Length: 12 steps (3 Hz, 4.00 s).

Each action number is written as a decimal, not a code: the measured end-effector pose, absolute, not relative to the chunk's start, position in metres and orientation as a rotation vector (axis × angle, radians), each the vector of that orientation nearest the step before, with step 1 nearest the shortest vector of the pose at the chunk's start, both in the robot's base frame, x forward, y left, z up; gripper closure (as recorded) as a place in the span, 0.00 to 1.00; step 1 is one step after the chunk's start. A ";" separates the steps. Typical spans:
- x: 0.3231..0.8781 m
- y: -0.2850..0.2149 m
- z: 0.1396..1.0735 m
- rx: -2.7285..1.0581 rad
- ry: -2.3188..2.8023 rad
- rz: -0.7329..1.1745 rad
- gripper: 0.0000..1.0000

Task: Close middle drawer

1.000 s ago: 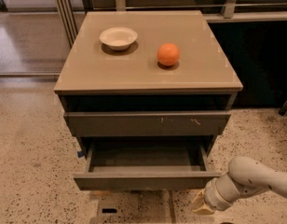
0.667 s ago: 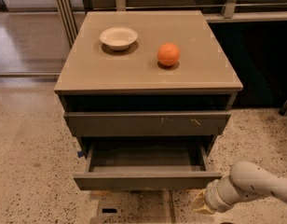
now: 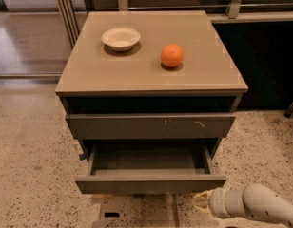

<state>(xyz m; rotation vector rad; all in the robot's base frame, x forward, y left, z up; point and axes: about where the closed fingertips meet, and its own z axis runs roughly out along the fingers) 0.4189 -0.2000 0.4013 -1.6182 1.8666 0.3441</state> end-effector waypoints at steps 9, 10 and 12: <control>0.563 -0.181 0.385 -1.419 1.608 0.142 1.00; 0.578 -0.179 0.382 -1.433 1.613 0.134 1.00; 0.601 -0.179 0.379 -1.451 1.627 0.122 1.00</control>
Offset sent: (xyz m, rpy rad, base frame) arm 0.0245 0.0046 0.0044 0.0785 -0.1192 0.0071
